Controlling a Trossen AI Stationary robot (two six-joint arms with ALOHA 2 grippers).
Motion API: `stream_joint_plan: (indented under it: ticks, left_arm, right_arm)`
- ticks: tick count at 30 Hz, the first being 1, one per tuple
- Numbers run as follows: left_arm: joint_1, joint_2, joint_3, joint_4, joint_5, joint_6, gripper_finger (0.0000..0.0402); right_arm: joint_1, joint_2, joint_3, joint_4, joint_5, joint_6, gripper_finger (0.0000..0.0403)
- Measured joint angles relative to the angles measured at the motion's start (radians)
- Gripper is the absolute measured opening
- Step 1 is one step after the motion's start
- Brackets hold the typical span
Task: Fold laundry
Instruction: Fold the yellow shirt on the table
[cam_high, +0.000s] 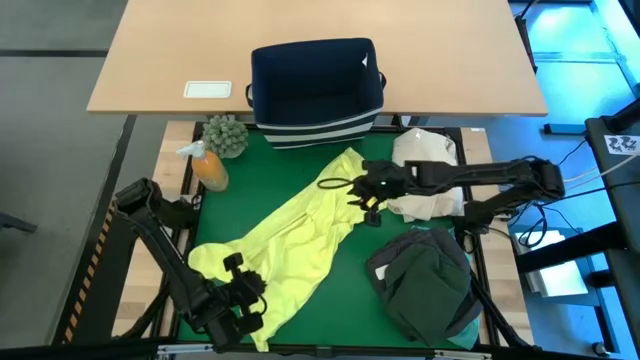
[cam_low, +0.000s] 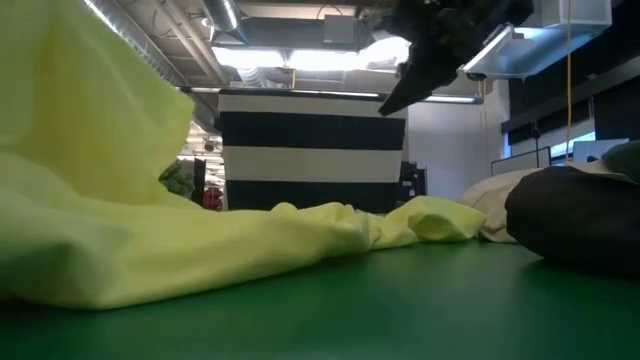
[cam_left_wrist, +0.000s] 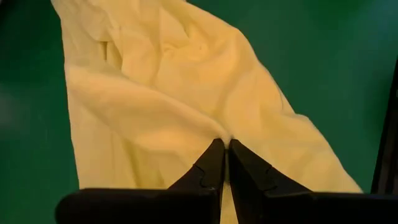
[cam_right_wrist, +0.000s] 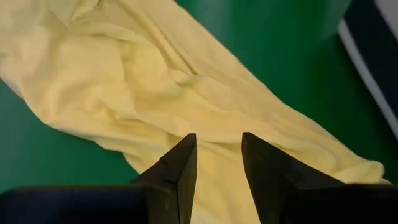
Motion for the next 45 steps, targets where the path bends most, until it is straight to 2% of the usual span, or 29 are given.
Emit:
stream_joint_plan:
  ticks: [6, 13, 18, 22, 25, 33, 38, 45]
  left_arm:
    - [-0.008, 0.000, 0.000, -0.010, -0.024, -0.009, 0.0015]
    - [-0.008, 0.000, 0.000, -0.083, -0.016, -0.057, 0.0015]
    - [-0.008, 0.000, 0.000, -0.121, -0.003, -0.080, 0.0015]
    - [-0.008, 0.000, 0.000, -0.149, -0.003, -0.081, 0.0015]
    - [-0.008, 0.000, 0.000, -0.188, 0.012, -0.092, 0.0015]
    - [-0.007, 0.000, 0.000, -0.401, 0.068, -0.263, 0.0015]
    - [0.004, 0.000, -0.003, -0.464, 0.112, -0.311, 0.0015]
    - [0.055, 0.001, -0.006, -0.464, 0.169, -0.236, 0.0015]
  right_arm:
    - [-0.003, -0.105, -0.117, 0.129, -0.008, -0.003, 0.0127]
    - [-0.001, -0.118, -0.167, 0.120, -0.009, -0.006, 0.0127]
    - [-0.001, -0.118, -0.197, 0.086, -0.088, -0.007, 0.0127]
    - [0.000, -0.118, -0.225, 0.058, -0.104, -0.007, 0.0127]
    - [0.000, -0.118, -0.246, 0.051, -0.063, -0.007, 0.0127]
    - [-0.001, -0.102, -0.259, 0.064, 0.162, -0.013, 0.0127]
    - [-0.001, -0.061, -0.259, 0.065, 0.186, -0.038, 0.0127]
    - [-0.001, 0.007, -0.259, 0.064, 0.198, -0.040, 0.0127]
